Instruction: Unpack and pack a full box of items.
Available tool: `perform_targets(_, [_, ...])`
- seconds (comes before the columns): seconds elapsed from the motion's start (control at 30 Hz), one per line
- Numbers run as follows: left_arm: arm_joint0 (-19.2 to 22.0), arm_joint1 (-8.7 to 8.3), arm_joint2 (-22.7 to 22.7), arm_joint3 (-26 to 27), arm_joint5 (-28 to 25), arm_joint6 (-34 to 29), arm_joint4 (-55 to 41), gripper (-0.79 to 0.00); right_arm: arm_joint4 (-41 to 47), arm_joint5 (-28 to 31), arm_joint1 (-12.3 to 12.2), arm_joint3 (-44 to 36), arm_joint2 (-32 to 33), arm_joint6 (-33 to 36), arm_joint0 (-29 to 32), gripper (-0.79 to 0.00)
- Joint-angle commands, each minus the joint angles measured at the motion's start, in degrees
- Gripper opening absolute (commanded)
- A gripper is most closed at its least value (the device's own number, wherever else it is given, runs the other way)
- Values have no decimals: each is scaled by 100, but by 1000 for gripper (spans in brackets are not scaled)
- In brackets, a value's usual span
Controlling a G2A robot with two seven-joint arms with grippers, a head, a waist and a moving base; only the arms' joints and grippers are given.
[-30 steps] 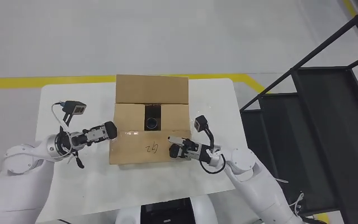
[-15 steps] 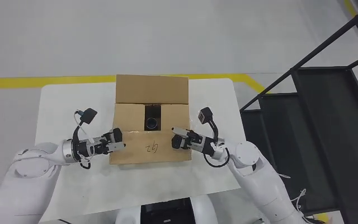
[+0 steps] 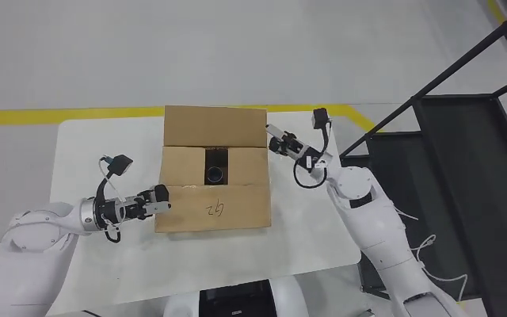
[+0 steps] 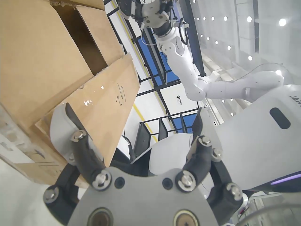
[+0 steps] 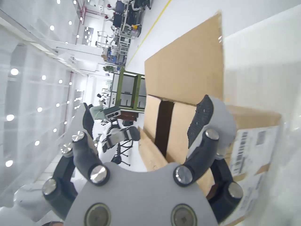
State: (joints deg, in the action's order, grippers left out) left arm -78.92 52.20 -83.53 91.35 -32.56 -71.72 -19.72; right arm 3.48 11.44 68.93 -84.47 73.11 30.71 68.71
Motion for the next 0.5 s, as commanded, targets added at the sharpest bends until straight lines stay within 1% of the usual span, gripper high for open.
perform_targets(0.0, [0,0,0,0,-1,1,1,0,-339,-59,30,338,-167,-163,-264,0])
perform_targets(0.1, [0,0,0,0,-1,1,1,0,-561,-67,91,732,-388,-411,-568,0])
perform_targets(0.17, [0,0,0,0,-1,1,1,0,-546,-21,145,1003,-524,-580,-764,0])
perform_targets(0.27, [0,0,0,0,-1,1,1,0,-283,73,235,1387,-710,-670,-1026,0])
perform_targets(0.47, [0,0,0,0,-1,1,1,0,216,398,365,1866,-985,-222,-1491,0])
